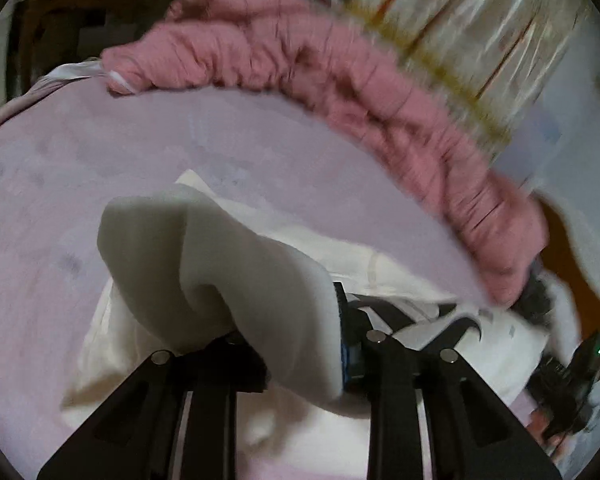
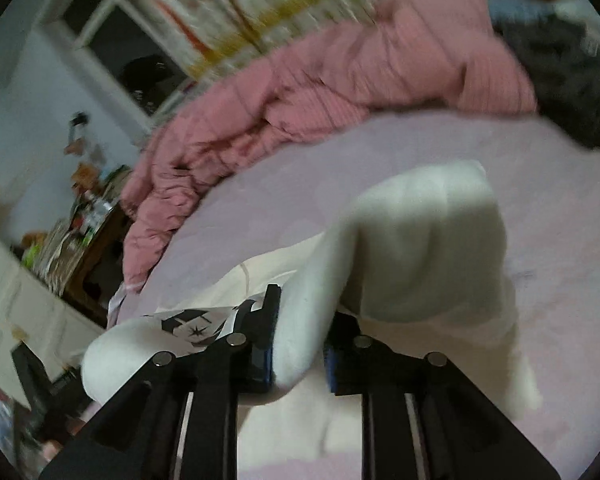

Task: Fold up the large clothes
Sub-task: 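Lift the held edge and fold it over the bundle with both grippers, then open both grippers and release the folded sweatshirt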

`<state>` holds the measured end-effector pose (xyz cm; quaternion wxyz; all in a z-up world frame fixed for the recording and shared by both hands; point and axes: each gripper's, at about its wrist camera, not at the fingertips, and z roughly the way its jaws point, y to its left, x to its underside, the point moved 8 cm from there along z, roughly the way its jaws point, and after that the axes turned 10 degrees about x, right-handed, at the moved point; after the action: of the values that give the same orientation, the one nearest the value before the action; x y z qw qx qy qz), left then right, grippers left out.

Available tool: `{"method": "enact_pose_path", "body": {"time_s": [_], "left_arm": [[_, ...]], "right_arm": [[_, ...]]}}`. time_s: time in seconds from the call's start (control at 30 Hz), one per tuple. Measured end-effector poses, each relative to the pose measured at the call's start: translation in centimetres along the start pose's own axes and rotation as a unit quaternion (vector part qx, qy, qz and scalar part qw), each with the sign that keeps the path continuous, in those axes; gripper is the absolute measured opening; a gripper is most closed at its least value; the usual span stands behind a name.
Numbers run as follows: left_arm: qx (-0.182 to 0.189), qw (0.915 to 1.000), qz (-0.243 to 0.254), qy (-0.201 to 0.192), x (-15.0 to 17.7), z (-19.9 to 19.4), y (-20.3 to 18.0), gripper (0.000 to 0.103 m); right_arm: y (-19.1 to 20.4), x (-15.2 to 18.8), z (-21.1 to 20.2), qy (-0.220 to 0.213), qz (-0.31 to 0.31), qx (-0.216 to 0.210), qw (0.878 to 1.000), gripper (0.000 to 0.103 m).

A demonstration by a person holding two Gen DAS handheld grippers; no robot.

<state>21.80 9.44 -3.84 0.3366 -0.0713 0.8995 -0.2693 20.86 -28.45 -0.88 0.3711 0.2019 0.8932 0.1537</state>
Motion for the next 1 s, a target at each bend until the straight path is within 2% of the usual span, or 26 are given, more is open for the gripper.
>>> {"method": "enact_pose_path", "body": {"time_s": [0.03,0.13,0.23,0.33,0.43,0.47,0.5,0.6,0.63,0.67,0.7,0.73,0.8,0.9,1.0], "left_arm": [[-0.012,0.9997,-0.002,0.022,-0.5,1.6,0.4,0.025],[-0.012,0.9985,-0.004,0.054,-1.2,3.6,0.8,0.025],[-0.001,0.9972,0.006,0.075,-1.3,4.2,0.9,0.027],[0.022,0.9943,-0.024,0.101,-1.2,4.5,1.5,0.032],[0.035,0.9929,-0.044,0.105,-1.4,4.0,1.5,0.041],[0.034,0.9932,-0.042,0.103,-1.5,3.6,1.2,0.047],[0.035,0.9936,-0.039,0.100,-1.5,3.2,0.9,0.057],[0.034,0.9975,-0.009,0.061,-1.9,0.9,-0.4,0.084],[0.027,0.9986,0.008,0.044,-2.1,0.0,-0.9,0.088],[0.021,0.9990,0.030,0.027,-2.2,-1.1,-1.6,0.098],[0.016,0.9985,0.052,0.007,-2.3,-2.2,-2.3,0.101],[0.015,0.9974,0.069,-0.011,-2.3,-3.3,-2.9,0.101],[0.032,0.9958,0.083,-0.020,-2.2,-4.6,-3.9,0.101],[0.058,0.9921,0.104,-0.040,-1.4,-6.4,-5.6,0.101],[0.061,0.9844,0.156,-0.053,0.5,-7.2,-7.6,0.101]], "right_arm": [[0.0,-0.6,1.8,0.019,0.004,0.000,1.000,0.025],[-0.2,-1.8,5.5,0.065,0.011,-0.006,0.998,0.028],[-0.2,-2.3,6.7,0.087,0.016,-0.021,0.996,0.032],[0.1,-2.4,7.3,0.105,0.003,-0.030,0.994,0.035],[0.3,-2.4,7.3,0.115,0.002,-0.031,0.993,0.039],[0.3,-2.4,7.1,0.117,0.002,-0.033,0.993,0.046],[0.3,-2.4,6.9,0.117,0.004,-0.039,0.992,0.049],[0.3,-2.6,5.7,0.106,0.006,-0.030,0.994,0.057],[0.2,-2.7,5.1,0.095,0.001,-0.026,0.995,0.068],[0.2,-3.0,4.3,0.080,-0.004,-0.021,0.997,0.077],[0.1,-3.4,3.3,0.057,-0.009,-0.015,0.998,0.091],[0.0,-3.7,2.1,0.032,-0.013,-0.010,0.999,0.092],[-0.1,-4.2,-0.1,-0.008,-0.028,-0.003,1.000,0.092],[-0.1,-4.5,-2.8,-0.039,-0.039,-0.010,0.998,0.093],[-0.6,-3.9,-4.9,-0.070,-0.049,-0.008,0.996,0.093]]}}
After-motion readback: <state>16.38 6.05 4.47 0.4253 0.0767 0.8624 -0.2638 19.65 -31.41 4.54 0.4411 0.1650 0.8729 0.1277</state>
